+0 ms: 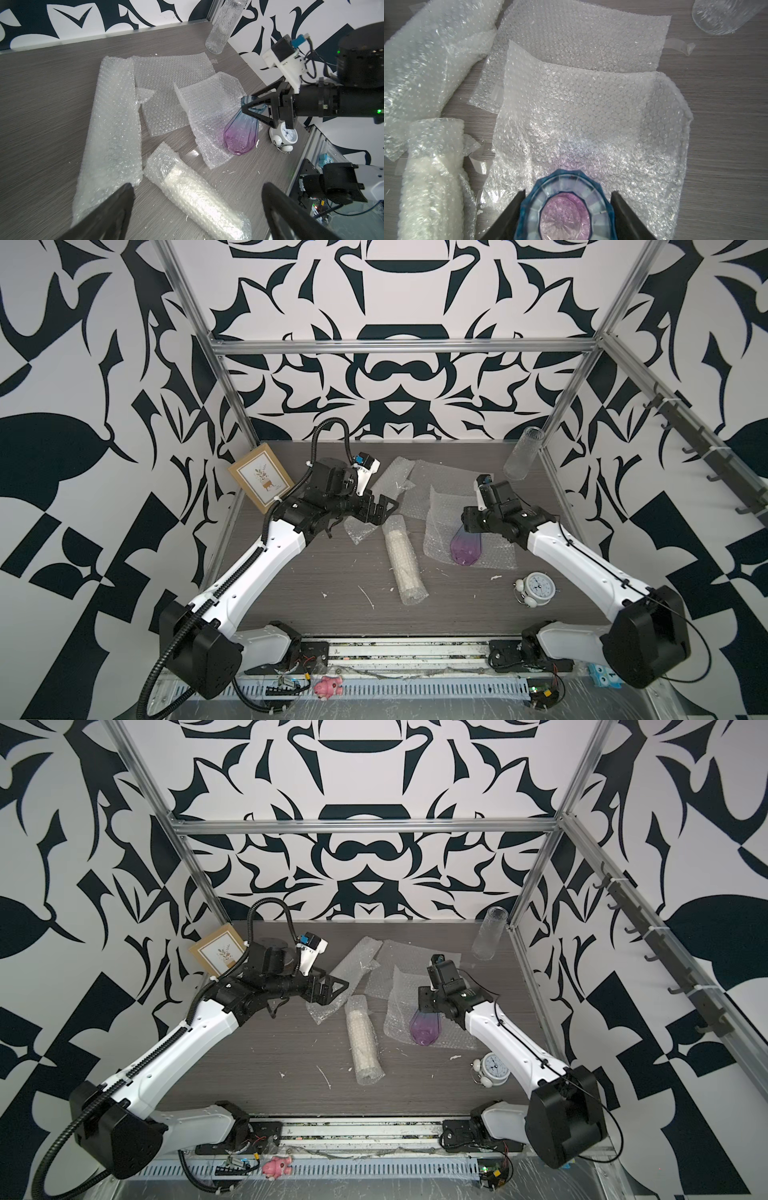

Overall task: Unwrap the vase from the bubble wrap
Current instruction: Pick up the vase from the bubble wrap.

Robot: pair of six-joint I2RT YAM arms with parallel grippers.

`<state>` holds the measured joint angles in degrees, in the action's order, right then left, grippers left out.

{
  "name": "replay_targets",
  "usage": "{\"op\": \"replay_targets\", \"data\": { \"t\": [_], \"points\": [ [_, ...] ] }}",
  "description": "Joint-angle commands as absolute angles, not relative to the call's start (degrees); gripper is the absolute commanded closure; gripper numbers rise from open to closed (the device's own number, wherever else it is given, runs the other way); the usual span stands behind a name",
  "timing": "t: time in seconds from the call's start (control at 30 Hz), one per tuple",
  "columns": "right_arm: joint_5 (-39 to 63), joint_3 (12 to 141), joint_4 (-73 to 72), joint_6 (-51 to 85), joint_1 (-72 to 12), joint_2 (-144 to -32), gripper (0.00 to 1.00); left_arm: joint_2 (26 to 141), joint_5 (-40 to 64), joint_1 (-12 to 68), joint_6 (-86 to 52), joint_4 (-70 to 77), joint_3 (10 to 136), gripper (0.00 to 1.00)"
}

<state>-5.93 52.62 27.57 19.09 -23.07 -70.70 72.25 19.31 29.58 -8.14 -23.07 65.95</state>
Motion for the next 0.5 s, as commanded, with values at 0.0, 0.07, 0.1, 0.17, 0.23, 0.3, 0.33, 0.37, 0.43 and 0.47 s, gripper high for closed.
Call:
{"op": "replay_targets", "data": {
  "t": [0.0,0.07,0.1,0.17,0.23,0.3,0.33,0.37,0.43,0.47],
  "points": [
    [-8.05,50.61,22.82,20.39,-23.73,-65.34,0.61,72.60,19.34,29.35,-8.66,-22.48,65.57,0.01],
    [-8.43,49.26,22.12,20.48,-23.83,-62.85,0.61,72.60,19.27,29.30,-8.64,-22.38,65.57,0.01],
    [-8.52,48.65,21.76,20.42,-23.91,-61.59,0.61,72.60,19.25,29.35,-8.61,-22.34,65.48,0.01],
    [-9.16,48.00,21.40,20.43,-23.97,-59.75,0.61,72.55,19.25,29.33,-8.66,-22.23,65.40,0.01],
    [-9.65,47.46,20.94,20.46,-23.94,-57.90,0.61,72.60,19.25,29.35,-8.67,-22.15,65.37,0.01],
    [-10.45,47.24,20.58,20.33,-23.99,-56.39,0.61,72.59,19.29,29.32,-8.63,-22.15,65.40,0.01],
    [-10.46,47.29,20.57,20.23,-23.95,-55.94,0.62,72.60,19.24,29.35,-8.66,-22.18,65.39,0.01],
    [-12.08,47.62,20.64,20.04,-23.94,-55.58,0.62,72.59,19.16,29.35,-8.62,-22.20,65.39,0.01],
    [-13.75,48.16,20.65,19.92,-23.96,-55.24,0.62,72.60,19.16,29.34,-8.66,-22.15,65.41,0.01],
    [-14.62,48.62,20.73,19.89,-23.96,-55.19,0.62,72.59,19.12,29.35,-8.66,-22.15,65.35,0.01]
  ]
}}
